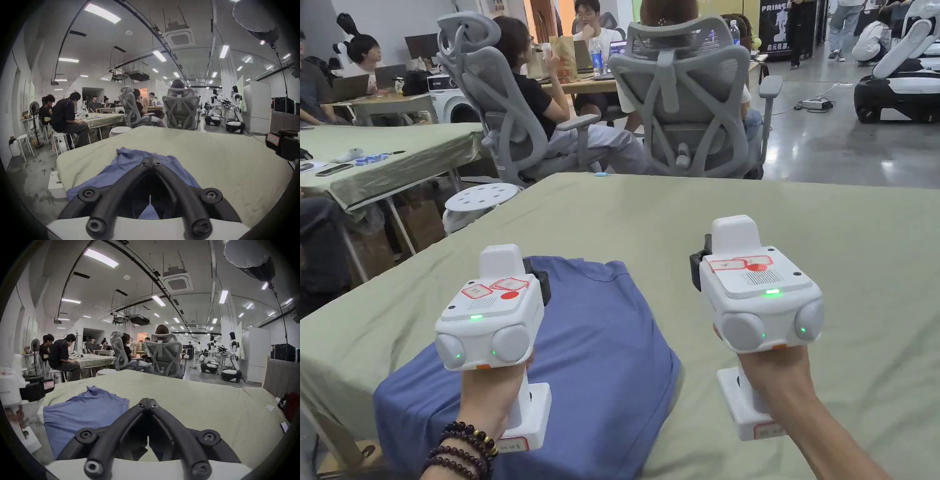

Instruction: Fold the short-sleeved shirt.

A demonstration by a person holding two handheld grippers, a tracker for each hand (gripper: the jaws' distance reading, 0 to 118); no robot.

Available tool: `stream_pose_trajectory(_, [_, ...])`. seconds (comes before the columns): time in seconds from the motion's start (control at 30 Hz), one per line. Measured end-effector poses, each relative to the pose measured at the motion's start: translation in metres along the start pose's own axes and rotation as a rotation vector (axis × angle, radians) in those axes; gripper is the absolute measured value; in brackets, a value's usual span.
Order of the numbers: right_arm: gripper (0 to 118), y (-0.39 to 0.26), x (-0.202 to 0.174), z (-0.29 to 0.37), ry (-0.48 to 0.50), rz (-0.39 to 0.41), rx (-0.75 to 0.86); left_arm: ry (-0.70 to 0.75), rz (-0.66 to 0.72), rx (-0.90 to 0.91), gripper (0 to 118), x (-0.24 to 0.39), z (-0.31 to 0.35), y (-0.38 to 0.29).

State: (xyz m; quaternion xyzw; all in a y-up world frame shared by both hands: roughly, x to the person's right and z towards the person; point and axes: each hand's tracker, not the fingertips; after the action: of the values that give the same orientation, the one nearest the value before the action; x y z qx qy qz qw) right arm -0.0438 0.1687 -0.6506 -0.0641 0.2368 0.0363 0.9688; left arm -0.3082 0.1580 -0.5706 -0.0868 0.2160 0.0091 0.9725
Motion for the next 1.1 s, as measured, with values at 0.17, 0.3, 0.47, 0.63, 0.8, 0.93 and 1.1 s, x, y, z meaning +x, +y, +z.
stream_pose_trajectory(0.17, [0,-0.011,0.008,-0.008,-0.005,0.033,-0.008,-0.098,0.056,-0.224,114,0.005,-0.064,0.004])
stream_pose_trajectory(0.3, [0,-0.024,0.012,-0.029,0.018,0.035,-0.028,-0.161,0.095,-0.357,112,0.009,-0.128,-0.009])
stream_pose_trajectory(0.47, [0,-0.042,0.007,-0.067,0.042,0.094,-0.058,-0.148,0.036,-0.472,112,0.018,-0.212,-0.04])
stream_pose_trajectory(0.63, [0,-0.056,0.003,-0.098,0.059,0.096,-0.09,-0.152,0.025,-0.539,112,0.036,-0.254,-0.062])
stream_pose_trajectory(0.8, [0,-0.061,0.006,-0.109,0.071,0.071,-0.11,-0.121,-0.069,-0.682,105,0.057,-0.278,-0.093])
stream_pose_trajectory(0.93, [0,-0.066,0.01,-0.107,0.062,0.072,-0.12,-0.164,-0.074,-0.655,18,0.055,-0.273,-0.085])
stream_pose_trajectory(1.1, [0,-0.069,0.017,-0.103,0.046,0.04,-0.142,-0.135,-0.178,-0.606,7,0.045,-0.259,-0.084])
